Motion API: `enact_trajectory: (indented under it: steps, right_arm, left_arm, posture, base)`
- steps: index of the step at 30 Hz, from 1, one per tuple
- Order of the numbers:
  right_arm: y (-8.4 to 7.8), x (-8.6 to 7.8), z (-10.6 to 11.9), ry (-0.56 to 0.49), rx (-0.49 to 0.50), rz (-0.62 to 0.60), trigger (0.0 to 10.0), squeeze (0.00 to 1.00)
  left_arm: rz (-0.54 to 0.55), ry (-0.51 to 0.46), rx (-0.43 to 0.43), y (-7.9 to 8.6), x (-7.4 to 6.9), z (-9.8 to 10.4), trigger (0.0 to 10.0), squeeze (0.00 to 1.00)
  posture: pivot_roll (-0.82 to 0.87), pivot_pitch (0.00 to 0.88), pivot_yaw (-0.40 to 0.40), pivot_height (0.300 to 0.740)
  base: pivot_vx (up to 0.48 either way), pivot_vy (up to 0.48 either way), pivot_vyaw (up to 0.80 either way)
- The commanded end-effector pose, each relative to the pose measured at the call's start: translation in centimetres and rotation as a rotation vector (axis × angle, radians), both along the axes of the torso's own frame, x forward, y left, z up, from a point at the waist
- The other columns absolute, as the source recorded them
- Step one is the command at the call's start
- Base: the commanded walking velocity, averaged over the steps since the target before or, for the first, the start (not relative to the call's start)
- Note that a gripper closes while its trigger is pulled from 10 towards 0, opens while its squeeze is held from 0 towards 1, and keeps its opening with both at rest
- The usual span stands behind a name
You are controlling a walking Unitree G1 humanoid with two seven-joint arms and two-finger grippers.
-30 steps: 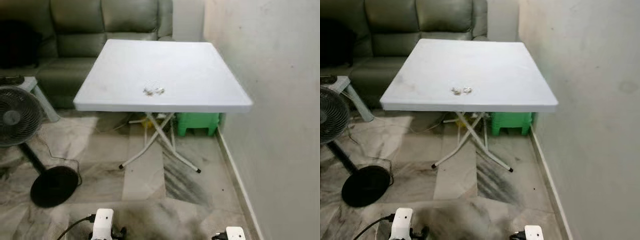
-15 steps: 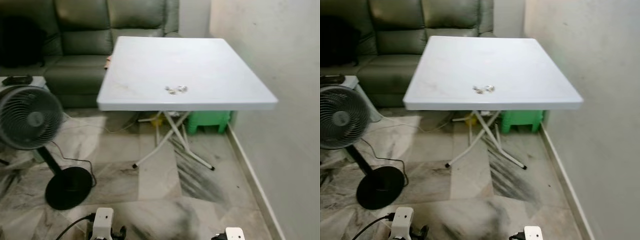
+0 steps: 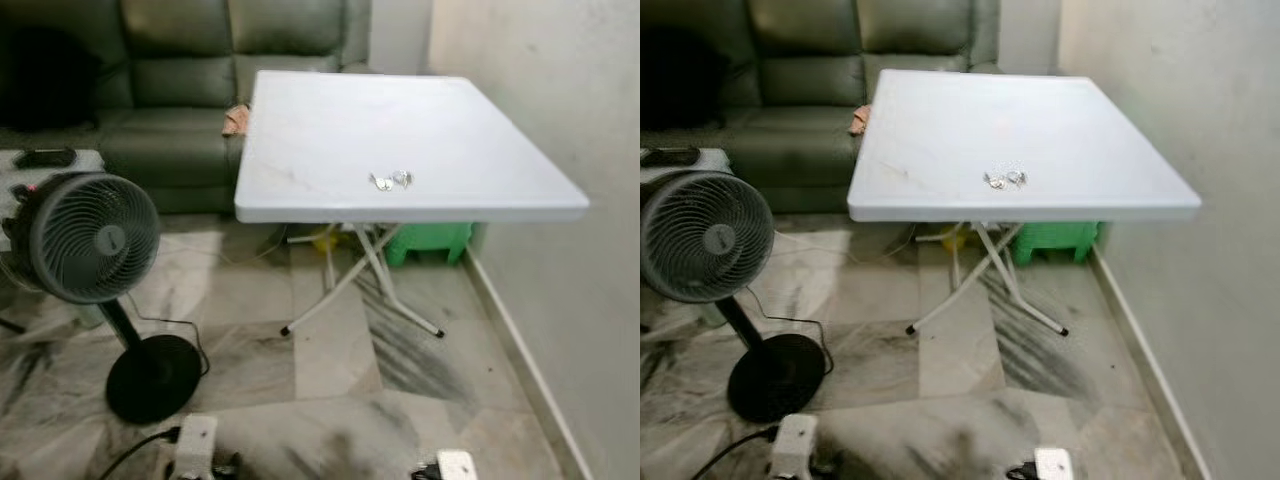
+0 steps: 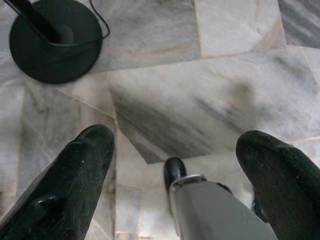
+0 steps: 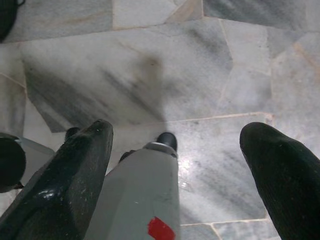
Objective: Hang keys on a hook
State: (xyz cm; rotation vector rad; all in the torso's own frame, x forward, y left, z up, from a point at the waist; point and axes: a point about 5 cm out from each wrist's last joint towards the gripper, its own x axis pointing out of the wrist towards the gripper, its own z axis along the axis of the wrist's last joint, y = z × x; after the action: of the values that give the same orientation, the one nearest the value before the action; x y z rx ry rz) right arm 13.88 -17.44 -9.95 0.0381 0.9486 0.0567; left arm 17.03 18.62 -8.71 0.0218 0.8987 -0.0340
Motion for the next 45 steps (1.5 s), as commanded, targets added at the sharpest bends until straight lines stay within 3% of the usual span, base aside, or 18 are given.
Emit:
enact_trajectory:
  steps: [1, 6, 7, 18, 19, 20, 25, 27, 30, 33, 35, 38, 45]
  right_arm:
    - [-0.7, -0.1, 0.0, 0.001, -0.014, -0.012, 10.0, 0.0]
    - [-0.8, -0.3, 0.0, 0.01, -0.008, -0.018, 10.0, 0.0]
    - [-0.8, -0.3, 0.0, 0.01, -0.001, -0.023, 10.0, 1.0]
    - [-0.8, -0.2, 0.0, 0.011, -0.015, -0.02, 10.0, 1.0]
    - [-0.7, -0.2, 0.0, 0.009, -0.01, -0.018, 10.0, 0.1]
    - [-0.7, -0.1, 0.0, 0.006, -0.005, -0.017, 10.0, 0.0]
    - [-0.7, 0.7, 0.4, -0.041, -0.013, -0.003, 10.0, 0.0]
    - [-0.6, 2.1, 1.2, -0.118, -0.009, 0.023, 10.0, 0.0]
    - [-0.6, 2.8, 1.5, -0.153, -0.005, 0.03, 10.0, 0.0]
    - [-0.8, 5.4, 3.2, -0.301, 0.006, 0.043, 10.0, 0.0]
    - [-0.8, 6.1, 3.8, -0.344, 0.009, 0.05, 10.0, 0.0]
    - [-0.8, 8.1, 5.6, -0.48, 0.011, 0.077, 10.0, 0.0]
    - [-0.1, 10.5, 8.8, -0.714, 0.036, 0.092, 10.0, 0.0]
  left_arm:
    - [-0.006, -0.009, -0.01, -0.6, 0.3, 0.1, 10.0, 0.0]
    - [-0.003, -0.017, -0.011, -0.6, 0.4, 0.1, 10.0, 0.0]
    - [-0.003, -0.018, -0.01, -0.6, 0.4, 0.1, 10.0, 0.0]
    - [0.002, -0.026, -0.011, -0.6, 0.4, 0.2, 10.0, 0.0]
    - [0.002, -0.028, -0.012, -0.7, 0.5, 0.2, 10.0, 0.0]
    - [0.002, -0.03, -0.014, -0.7, 0.5, 0.2, 10.0, 0.0]
    - [-0.009, -0.096, -0.035, -1.1, 1.7, 0.9, 10.0, 0.0]
    - [-0.028, -0.174, -0.057, -1.4, 3.1, 1.8, 10.0, 0.0]
    - [-0.031, -0.209, -0.067, -1.5, 3.7, 2.2, 10.0, 0.0]
    - [-0.035, -0.338, -0.097, -1.4, 5.7, 3.8, 10.0, 0.0]
    - [-0.039, -0.375, -0.099, -1.3, 6.2, 4.3, 10.0, 0.0]
    - [-0.029, -0.511, -0.129, -1.2, 7.8, 6.1, 10.0, 0.0]
    - [0.009, -0.728, -0.202, -1.3, 9.2, 9.1, 10.0, 0.0]
  posture:
    - [-0.04, 0.0, -0.021, 0.74]
    - [-0.03, 0.0, -0.022, 0.74]
    - [-0.03, 0.0, -0.023, 0.74]
    - [-0.03, 0.0, -0.022, 0.74]
    - [-0.03, 0.0, -0.023, 0.74]
    - [-0.03, 0.0, -0.023, 0.74]
    - [-0.03, 0.0, -0.023, 0.74]
    - [-0.03, 0.0, -0.023, 0.74]
    - [-0.03, 0.0, -0.021, 0.74]
    - [-0.04, 0.0, -0.02, 0.74]
    - [-0.04, 0.0, -0.02, 0.74]
    - [-0.04, 0.0, -0.021, 0.74]
    - [-0.04, 0.0, -0.022, 0.74]
  base:
    - [0.0, 0.0, 0.0]
    - [0.0, 0.0, 0.0]
    - [0.0, 0.0, 0.0]
    - [0.0, 0.0, 0.0]
    - [0.0, 0.0, 0.0]
    - [0.0, 0.0, 0.0]
    - [0.0, 0.0, 0.0]
    - [0.0, 0.0, 0.0]
    - [0.0, 0.0, 0.0]
    - [0.0, 0.0, 0.0]
    - [0.0, 0.0, 0.0]
    - [0.0, 0.0, 0.0]
    - [0.0, 0.0, 0.0]
